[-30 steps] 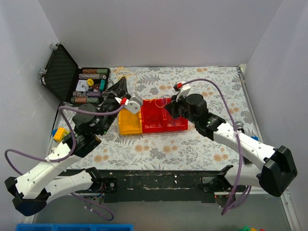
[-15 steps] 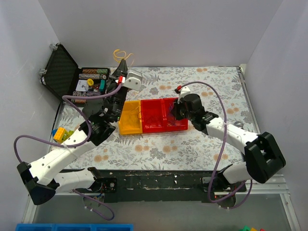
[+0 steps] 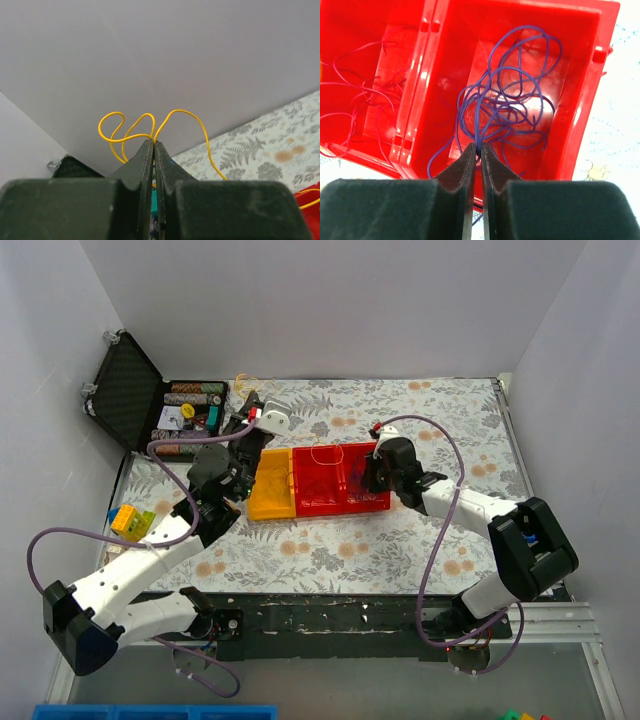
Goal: Untangle the cables
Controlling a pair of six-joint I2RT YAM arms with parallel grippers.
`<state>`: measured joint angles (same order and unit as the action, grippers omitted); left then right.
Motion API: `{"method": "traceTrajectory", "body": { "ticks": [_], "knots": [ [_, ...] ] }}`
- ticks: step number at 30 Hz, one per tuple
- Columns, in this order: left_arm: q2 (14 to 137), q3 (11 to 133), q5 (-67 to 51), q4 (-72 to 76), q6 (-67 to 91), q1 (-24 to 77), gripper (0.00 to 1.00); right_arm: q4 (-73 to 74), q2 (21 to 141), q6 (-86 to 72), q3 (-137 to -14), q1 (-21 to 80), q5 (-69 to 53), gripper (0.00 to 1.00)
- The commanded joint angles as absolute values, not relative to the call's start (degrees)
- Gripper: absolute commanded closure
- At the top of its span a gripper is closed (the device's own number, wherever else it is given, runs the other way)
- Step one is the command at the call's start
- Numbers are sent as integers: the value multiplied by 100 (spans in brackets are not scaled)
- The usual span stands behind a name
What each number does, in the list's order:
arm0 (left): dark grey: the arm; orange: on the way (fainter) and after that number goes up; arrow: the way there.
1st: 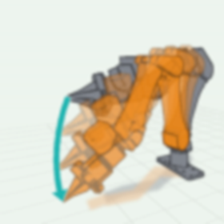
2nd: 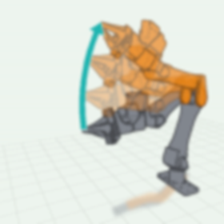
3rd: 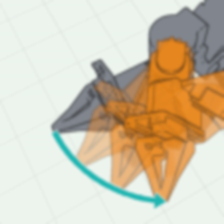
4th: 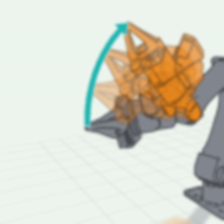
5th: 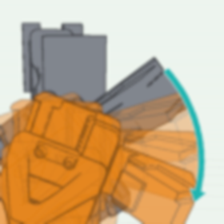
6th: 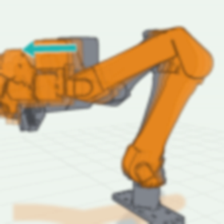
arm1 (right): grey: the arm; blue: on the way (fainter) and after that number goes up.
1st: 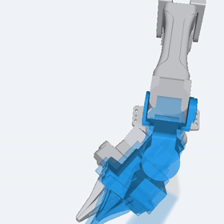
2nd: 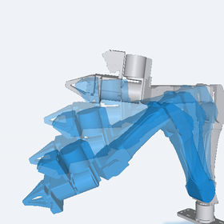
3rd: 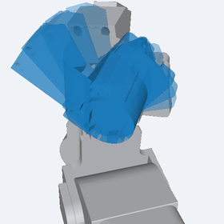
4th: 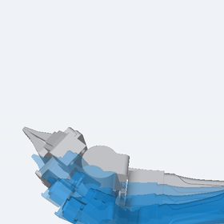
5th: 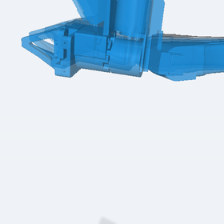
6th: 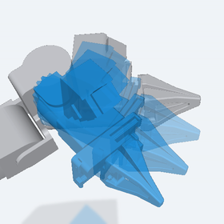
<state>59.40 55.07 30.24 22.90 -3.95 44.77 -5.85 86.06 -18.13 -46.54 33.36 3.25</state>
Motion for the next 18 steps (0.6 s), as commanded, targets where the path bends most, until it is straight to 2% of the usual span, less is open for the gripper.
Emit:
{"method": "traceTrajectory", "body": {
  "ticks": [1, 4, 8, 14, 18],
  "knots": [
    [5985, 5502, 2997, 1952, 333, 3904, 100, -729, 8604, -1960, -5150, 3305, 369, 76],
    [6073, 5432, 2953, 1942, 430, 3762, 100, -668, 8613, -1890, -5308, 3305, 430, 66],
    [6187, 5519, 2839, 1873, 738, 3700, 100, -659, 8578, -1863, -5361, 3313, 483, 61],
    [6249, 5326, 2734, 1688, 878, 3639, 100, -642, 8534, -1916, -5353, 3296, 518, 44],
    [6249, 5151, 2716, 1433, 1028, 3604, 100, -598, 8446, -1925, -5379, 3305, 545, 39]
  ]
}}
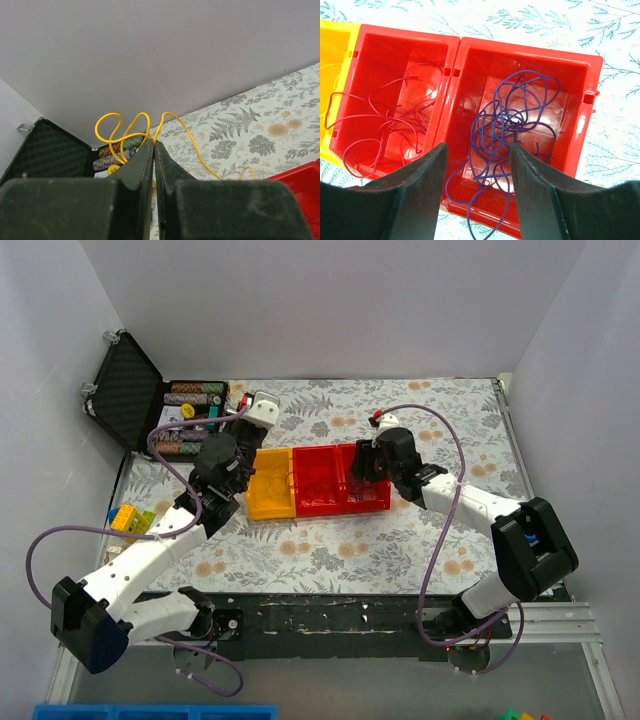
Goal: Untangle the cables
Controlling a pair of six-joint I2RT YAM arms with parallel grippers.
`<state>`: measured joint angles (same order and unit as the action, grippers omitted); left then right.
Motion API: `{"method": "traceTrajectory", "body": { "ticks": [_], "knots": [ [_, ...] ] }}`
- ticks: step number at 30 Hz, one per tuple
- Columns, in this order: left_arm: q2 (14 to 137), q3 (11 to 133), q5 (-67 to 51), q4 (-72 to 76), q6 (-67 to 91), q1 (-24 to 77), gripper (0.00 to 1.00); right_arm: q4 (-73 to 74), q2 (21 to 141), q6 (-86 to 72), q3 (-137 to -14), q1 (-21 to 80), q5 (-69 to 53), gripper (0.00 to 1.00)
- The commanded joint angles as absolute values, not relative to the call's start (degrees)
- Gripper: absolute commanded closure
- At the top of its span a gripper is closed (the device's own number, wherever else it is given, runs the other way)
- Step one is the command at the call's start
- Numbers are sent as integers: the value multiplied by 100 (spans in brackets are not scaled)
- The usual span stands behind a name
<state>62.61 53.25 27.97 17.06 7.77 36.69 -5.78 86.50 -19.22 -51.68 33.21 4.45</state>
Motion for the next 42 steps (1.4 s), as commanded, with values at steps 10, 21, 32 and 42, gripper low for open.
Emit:
{"method": "traceTrajectory", "body": {
  "ticks": [10, 21, 32, 42],
  "knots": [
    [6012, 5001, 2734, 1389, 1081, 3568, 100, -571, 8165, -1916, -5318, 3287, 642, 37],
    [6021, 5844, 2276, 1574, 844, 3568, 100, -633, 7989, -2030, -5036, 3296, 659, 37],
    [5696, 5538, 2276, 1318, 949, 3568, 100, -624, 7954, -2030, -5010, 3296, 686, 37],
    [5599, 5449, 2391, 1389, 949, 3568, 100, -589, 7963, -2057, -4957, 3296, 738, 37]
  ]
}}
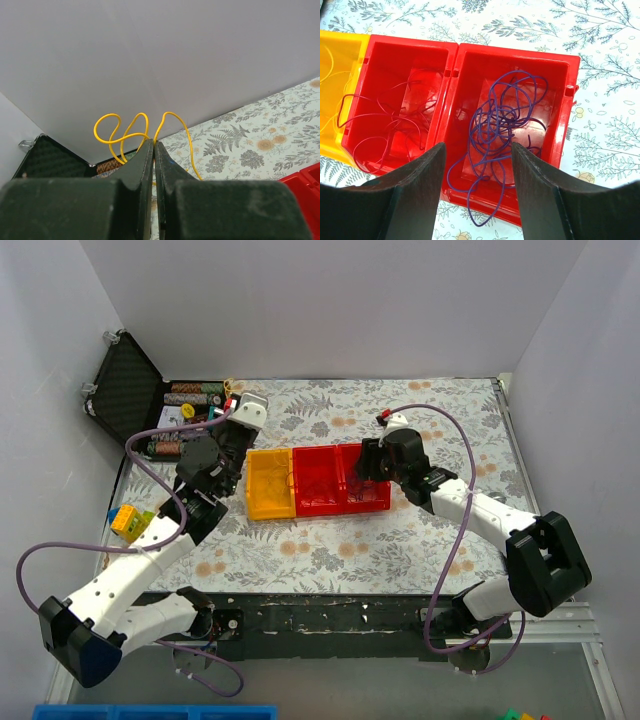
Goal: Untangle the cables
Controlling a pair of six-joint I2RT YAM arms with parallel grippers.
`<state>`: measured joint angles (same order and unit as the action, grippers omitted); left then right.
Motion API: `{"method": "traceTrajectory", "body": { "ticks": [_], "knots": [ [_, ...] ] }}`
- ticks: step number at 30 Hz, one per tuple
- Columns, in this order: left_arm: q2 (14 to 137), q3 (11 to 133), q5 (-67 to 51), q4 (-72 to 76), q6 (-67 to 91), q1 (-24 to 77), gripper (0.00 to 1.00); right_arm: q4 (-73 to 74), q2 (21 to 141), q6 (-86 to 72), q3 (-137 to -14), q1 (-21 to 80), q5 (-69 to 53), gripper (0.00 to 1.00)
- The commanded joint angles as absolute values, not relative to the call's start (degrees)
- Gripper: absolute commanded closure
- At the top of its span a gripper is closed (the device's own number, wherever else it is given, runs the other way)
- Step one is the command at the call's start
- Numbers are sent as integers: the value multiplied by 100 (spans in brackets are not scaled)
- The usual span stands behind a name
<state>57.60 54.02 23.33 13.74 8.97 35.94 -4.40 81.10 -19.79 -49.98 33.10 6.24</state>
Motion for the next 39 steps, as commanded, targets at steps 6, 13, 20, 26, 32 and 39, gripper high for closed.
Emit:
{"method": "traceTrajectory", "body": {
  "ticks": [6, 13, 20, 26, 32, 39],
  "knots": [
    [5397, 5107, 2399, 1152, 1081, 3568, 100, -563, 7928, -2083, -4948, 3305, 800, 35],
    [5282, 4413, 2540, 1291, 967, 3568, 100, -527, 7673, -2066, -5027, 3305, 896, 33],
    [5432, 4368, 2856, 1740, 993, 3533, 100, -492, 7506, -2048, -5071, 3296, 897, 32],
    [5283, 4570, 2988, 1828, 976, 3507, 100, -510, 7541, -2083, -5001, 3296, 861, 32],
    [4914, 4755, 2769, 1714, 1177, 3507, 100, -519, 7515, -2101, -4922, 3287, 861, 33],
    [4826, 4861, 2734, 1293, 1257, 3507, 100, -501, 7488, -2109, -4904, 3296, 861, 32]
  ]
}}
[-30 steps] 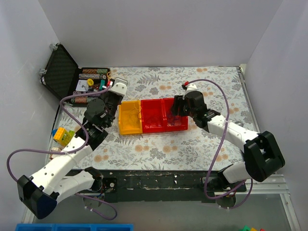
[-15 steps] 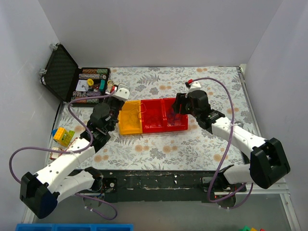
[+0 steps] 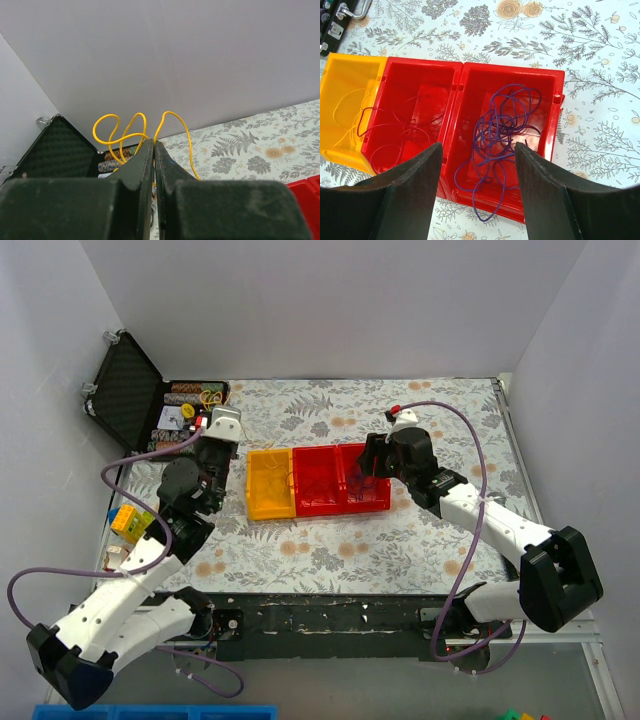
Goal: Untangle the cables
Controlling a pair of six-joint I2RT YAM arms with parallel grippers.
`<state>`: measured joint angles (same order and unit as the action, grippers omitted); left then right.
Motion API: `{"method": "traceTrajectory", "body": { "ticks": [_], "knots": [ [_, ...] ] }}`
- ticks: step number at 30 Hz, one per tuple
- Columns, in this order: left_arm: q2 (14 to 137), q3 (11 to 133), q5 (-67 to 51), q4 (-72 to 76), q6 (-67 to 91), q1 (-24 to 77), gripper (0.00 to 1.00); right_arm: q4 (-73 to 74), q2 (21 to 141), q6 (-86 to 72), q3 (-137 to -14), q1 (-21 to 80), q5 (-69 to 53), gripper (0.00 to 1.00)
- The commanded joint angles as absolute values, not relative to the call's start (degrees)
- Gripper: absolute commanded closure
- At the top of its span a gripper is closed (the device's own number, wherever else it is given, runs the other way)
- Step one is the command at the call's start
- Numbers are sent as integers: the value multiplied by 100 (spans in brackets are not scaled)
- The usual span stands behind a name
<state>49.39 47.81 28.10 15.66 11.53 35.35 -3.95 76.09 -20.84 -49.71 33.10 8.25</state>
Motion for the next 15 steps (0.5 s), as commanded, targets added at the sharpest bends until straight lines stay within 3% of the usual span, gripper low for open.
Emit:
{"method": "traceTrajectory", "body": {
  "ticks": [1, 9, 15],
  "knots": [
    [4799, 4799, 2716, 1188, 1292, 3507, 100, -501, 7497, -2109, -4904, 3296, 861, 33],
    [4728, 4000, 2558, 1072, 1362, 3507, 100, -492, 7462, -2118, -4887, 3296, 905, 33],
    [5474, 3700, 2391, 1634, 1283, 3489, 100, -492, 7436, -2127, -4913, 3296, 861, 33]
  ]
}}
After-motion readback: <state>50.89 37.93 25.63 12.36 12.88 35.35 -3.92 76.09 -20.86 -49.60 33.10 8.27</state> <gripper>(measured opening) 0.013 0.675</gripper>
